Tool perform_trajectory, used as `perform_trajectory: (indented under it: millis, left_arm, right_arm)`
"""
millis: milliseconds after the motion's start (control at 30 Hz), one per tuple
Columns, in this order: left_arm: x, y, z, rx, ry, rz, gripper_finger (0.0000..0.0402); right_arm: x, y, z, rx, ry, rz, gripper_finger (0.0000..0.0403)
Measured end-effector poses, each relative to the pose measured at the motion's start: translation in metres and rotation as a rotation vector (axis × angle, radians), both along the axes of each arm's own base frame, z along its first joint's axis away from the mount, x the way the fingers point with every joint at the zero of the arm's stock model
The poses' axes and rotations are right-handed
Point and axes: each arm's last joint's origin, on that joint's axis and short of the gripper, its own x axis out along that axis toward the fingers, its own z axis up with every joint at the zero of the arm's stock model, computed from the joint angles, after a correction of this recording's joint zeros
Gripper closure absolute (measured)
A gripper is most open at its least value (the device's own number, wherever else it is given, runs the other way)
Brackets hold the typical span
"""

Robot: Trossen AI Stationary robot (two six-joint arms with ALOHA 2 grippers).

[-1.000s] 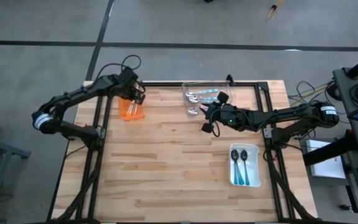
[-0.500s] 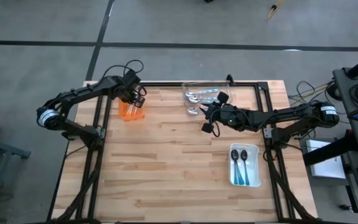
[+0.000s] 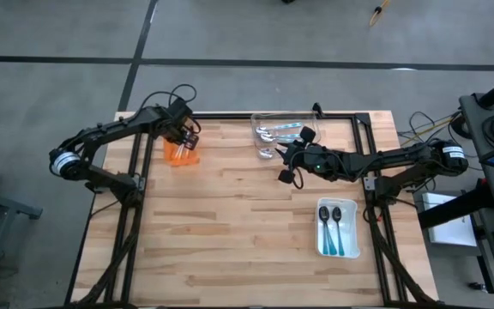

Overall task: Sort silverware by color (type)
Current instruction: Put the orange spoon into the orange bin

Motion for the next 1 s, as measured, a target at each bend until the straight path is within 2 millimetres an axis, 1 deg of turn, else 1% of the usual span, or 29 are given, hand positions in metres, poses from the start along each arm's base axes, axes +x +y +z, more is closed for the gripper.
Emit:
perform_trajectory:
  millis: [333,600,1000]
  left_arm:
    - [-0.004,0.003,-0.007,-0.03,-0.04,0.004,0.0401]
    - [-0.013,0.003,-0.017,-0.069,-0.041,0.029,0.0401]
    - [-0.02,0.011,-0.02,-0.112,-0.094,0.037,0.0401]
  right_arm:
    - [-0.001,0.0,-0.002,0.002,0.021,0.0,0.0326]
    - [-0.001,0.0,-0.002,0.002,0.021,-0.001,0.0326]
    - [-0.001,0.0,-0.002,0.002,0.021,-0.001,0.0326]
